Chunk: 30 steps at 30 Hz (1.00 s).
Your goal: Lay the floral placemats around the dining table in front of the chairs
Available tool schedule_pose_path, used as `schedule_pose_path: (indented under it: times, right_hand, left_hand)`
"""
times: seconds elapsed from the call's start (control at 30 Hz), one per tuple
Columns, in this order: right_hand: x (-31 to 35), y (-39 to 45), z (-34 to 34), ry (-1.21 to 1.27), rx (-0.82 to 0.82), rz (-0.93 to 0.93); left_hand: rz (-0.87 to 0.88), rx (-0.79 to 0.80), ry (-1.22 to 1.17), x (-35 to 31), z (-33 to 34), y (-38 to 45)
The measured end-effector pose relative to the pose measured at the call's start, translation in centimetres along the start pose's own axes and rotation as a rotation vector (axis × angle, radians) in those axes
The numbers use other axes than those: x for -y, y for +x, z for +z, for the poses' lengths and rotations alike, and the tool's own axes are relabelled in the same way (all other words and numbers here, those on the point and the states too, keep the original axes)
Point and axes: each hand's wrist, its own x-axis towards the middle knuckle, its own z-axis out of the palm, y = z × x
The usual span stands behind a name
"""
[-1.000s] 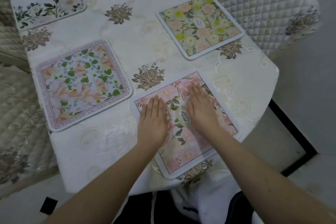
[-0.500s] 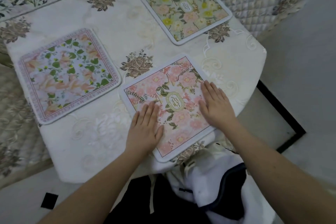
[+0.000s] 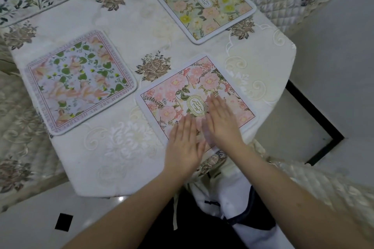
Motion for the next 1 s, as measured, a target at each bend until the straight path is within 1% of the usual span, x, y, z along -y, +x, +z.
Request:
schedule_pose_path:
  times: [0.07,0.13,0.23,0.33,0.47,0.63,0.83,0.9,1.0]
  right_hand:
    - [0.1,-1.4,1.2,-0.035,0.027,0.018]
    - [-1.1,-2.3,1.7,-0.129,0.022,0.021]
    - [-3.0,-2.4,0.9,-0.209,0.041,0.018]
    - [-4.7,-1.6,0.0,-0.237,0.062,0.024]
    - [-6.6,-0.4,-0.9,-0.222,0.06,0.065]
    - [-7.4,0.7,-1.4,-0.165,0.002,0.208]
    - [-7.2,0.6,-1.5,-0.149,0.003,0.222]
    - [-7.0,0.6,-1.6,-0.132,0.012,0.236]
    - [-6.2,0.7,-2.1,-0.093,0.048,0.322]
  left_hand:
    - [0.053,0.034,0.033,-0.7,1.2,-0.7]
    - [0.094,0.044,0.055,0.1,2.1,-1.2]
    - [0.146,0.065,0.065,1.8,2.4,-1.2]
    - [0.196,0.104,0.123,3.3,2.1,-0.8]
    - [0.154,0.12,0.14,6.0,1.1,-0.2]
    - [0.064,0.129,0.129,9.4,-0.2,0.9]
    - [0.049,0.132,0.173,12.5,-1.8,0.6]
    - [0.054,0.156,0.201,12.7,-2.4,0.5]
    - [0.049,0.23,0.203,12.5,-3.8,1.2]
